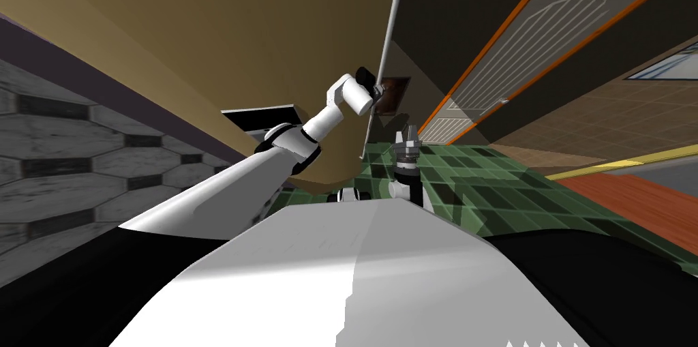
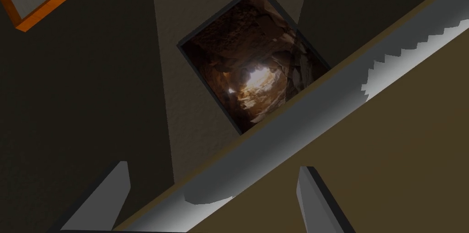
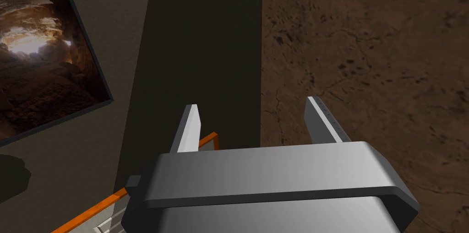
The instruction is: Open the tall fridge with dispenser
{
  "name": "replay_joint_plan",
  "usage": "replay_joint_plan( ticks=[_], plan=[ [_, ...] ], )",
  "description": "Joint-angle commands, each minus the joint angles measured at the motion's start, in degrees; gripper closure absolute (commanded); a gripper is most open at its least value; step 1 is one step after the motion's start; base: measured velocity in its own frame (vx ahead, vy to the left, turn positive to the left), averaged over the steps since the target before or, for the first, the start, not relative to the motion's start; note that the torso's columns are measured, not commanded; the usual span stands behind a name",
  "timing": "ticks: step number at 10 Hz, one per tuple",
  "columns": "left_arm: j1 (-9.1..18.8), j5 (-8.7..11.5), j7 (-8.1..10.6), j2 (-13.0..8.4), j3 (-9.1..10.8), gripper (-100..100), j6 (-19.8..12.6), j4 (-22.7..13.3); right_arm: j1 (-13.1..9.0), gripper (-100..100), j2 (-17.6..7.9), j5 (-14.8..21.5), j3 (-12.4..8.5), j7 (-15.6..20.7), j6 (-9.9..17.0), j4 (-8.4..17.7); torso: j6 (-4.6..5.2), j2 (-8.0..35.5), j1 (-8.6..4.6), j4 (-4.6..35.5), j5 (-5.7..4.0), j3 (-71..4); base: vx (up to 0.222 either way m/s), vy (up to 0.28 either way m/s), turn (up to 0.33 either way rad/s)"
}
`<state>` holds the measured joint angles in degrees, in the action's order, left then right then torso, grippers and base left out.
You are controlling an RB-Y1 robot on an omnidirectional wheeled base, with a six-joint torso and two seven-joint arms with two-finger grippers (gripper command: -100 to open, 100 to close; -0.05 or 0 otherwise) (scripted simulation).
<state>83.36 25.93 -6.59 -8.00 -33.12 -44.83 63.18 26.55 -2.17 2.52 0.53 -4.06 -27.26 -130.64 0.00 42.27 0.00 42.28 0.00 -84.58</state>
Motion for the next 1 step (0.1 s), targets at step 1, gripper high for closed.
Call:
replay_joint_plan(
  ticks=[1],
  plan=[
    [0.00, 0.00, 0.00, 0.00, 0.00, 0, 0.00, 0.00, 0.00, 0, 0.00, 0.00, 0.00, 0.00, 0.00, 0.00, 0.00, 0.02, 0.00, 0.01, 0.00, 0.02, 0.000, 0.000, 0.000]
  ],
)
